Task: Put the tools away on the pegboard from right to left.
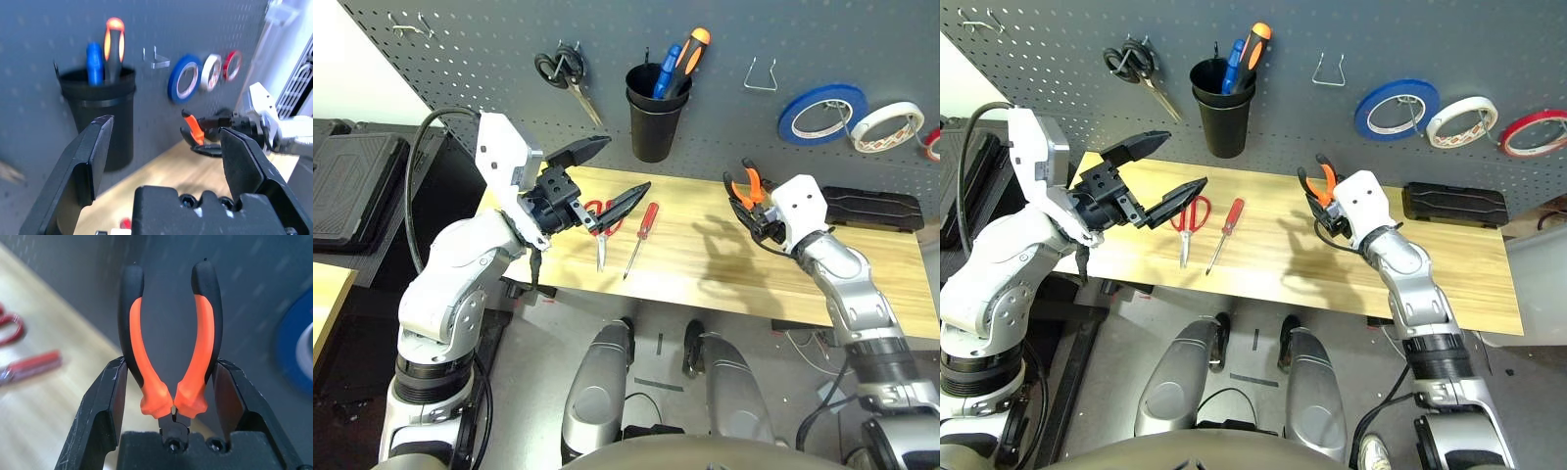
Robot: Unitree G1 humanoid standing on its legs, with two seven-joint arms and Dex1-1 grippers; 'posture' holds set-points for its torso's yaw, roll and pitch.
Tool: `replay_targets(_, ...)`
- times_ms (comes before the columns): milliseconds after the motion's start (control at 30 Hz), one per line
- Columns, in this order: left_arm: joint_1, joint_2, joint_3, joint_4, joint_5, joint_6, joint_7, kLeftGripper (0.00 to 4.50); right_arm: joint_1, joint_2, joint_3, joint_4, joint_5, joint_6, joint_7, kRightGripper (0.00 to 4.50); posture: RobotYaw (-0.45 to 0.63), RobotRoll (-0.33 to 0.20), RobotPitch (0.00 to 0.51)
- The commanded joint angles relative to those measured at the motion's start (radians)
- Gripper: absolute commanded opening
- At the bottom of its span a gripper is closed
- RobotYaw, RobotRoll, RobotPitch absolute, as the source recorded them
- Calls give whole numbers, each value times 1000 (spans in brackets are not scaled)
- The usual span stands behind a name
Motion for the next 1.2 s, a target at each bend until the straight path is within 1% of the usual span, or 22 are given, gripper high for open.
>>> replay_targets(33, -24, -12, 21, -33, -71, 13, 21, 4500, -16, -3, -30, -47, -7, -65, -32, 2872, 293, 0, 239)
replay_targets(200, -48, -3, 23, -28, -108, 15, 38, 4500, -59, 11, -37, -91, -4, -93, -65, 2872, 283, 0, 238)
replay_targets(433, -49, 10, 9, -11, -108, 3, 35, 4500, -119, 39, -28, -180, -5, -95, -101, 2872, 272, 0, 236)
replay_targets(667, -38, 22, 0, 0, -98, -3, 23, 4500, -170, 66, -7, -255, 3, -85, -98, 2872, 261, 0, 231)
replay_targets(733, -31, 24, -2, 0, -97, -4, 21, 4500, -203, 80, -6, -270, 4, -58, -107, 2872, 260, 0, 228)
replay_targets(767, -24, 29, -4, 1, -91, -6, 17, 4500, -239, 89, -9, -273, 2, -36, -119, 2872, 256, 0, 224)
replay_targets(833, -15, 35, -7, 4, -88, -9, 11, 4500, -312, 102, -17, -275, 0, 9, -137, 2872, 255, 0, 219)
replay_targets(900, -16, 37, -8, 9, -89, -11, 9, 4500, -360, 113, -20, -272, 2, 40, -149, 2872, 254, 0, 215)
replay_targets(1100, -28, 38, -13, 26, -85, -23, 5, 4500, -466, 149, -26, -191, 9, 73, -186, 2872, 256, 0, 214)
replay_targets(1200, -26, 40, -14, 27, -83, -29, 6, 4500, -498, 158, -32, -120, 13, 65, -193, 2872, 268, 0, 211)
